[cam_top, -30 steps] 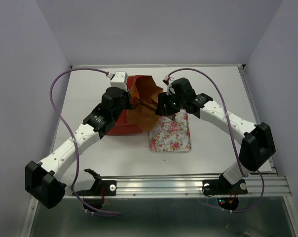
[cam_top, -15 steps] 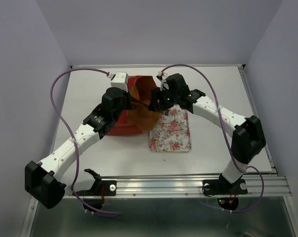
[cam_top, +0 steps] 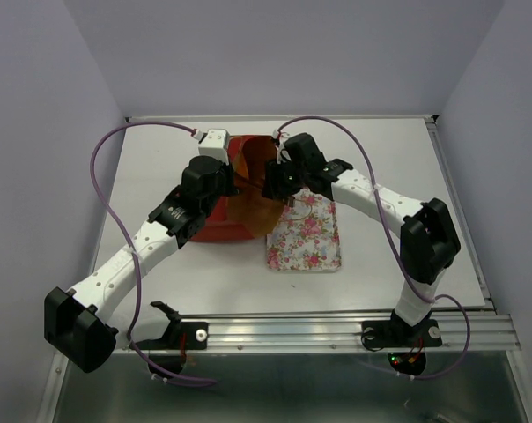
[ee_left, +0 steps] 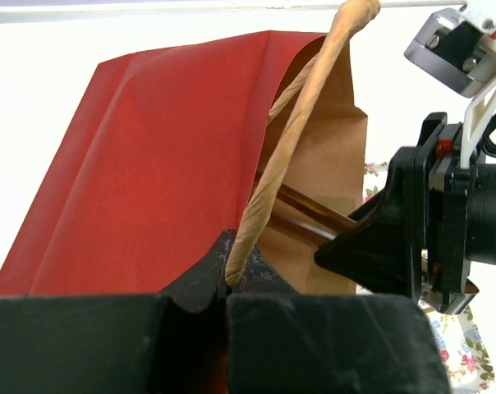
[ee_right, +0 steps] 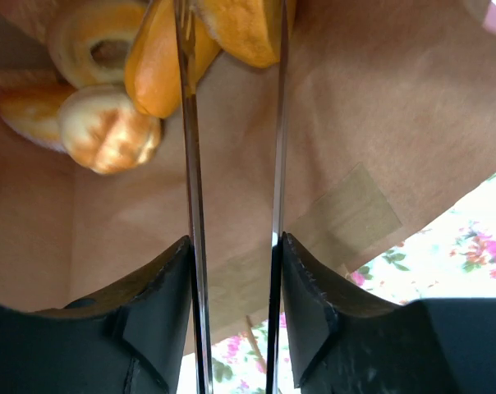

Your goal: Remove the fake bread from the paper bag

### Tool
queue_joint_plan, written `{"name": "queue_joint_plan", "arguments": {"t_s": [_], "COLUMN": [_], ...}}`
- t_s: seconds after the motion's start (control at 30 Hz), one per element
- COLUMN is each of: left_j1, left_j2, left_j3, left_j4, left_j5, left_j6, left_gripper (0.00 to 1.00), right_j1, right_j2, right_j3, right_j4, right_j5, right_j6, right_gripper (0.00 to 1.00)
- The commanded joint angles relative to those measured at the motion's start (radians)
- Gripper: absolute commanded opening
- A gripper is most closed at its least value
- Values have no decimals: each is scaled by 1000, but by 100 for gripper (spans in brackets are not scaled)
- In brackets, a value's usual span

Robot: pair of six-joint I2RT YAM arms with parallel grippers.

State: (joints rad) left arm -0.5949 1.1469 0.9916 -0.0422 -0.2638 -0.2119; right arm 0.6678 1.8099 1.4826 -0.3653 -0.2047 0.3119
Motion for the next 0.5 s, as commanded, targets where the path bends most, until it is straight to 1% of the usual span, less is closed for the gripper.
{"name": "queue_joint_plan", "arguments": {"t_s": [0.0,0.1,0.13,0.27,0.3,0.33,0.47], "left_j1": [-8,-6,-6,-6,-6,-6,-6], "left_j2": [-36,-39,-39,-30,-30,-29,-30], "left_j3": [-4,-8,-8,-1,1,1,1], "left_j4": [51,53,48,44,44,44,44], "left_j5": [-32,-60,-84,-129,-133,-143,-152], "left_j6": [6,-6,-17,-37,-44,-49,-64], "left_gripper": [0,0,0,0,0,0,0], "right_j1": [10,19,19,19,19,19,19], "right_j2": [-14,-81,-98,-196,-214,-230,-285], "right_j3": [54,30,21,-27,-42,-51,-90], "right_j4": [66,68,66,68,68,68,71], "right_j5": [30,45,53,59,62,60,9], "right_j6": [-4,-4,9,30,33,39,44], "right_gripper": [26,24,21,9,4,1,1]}}
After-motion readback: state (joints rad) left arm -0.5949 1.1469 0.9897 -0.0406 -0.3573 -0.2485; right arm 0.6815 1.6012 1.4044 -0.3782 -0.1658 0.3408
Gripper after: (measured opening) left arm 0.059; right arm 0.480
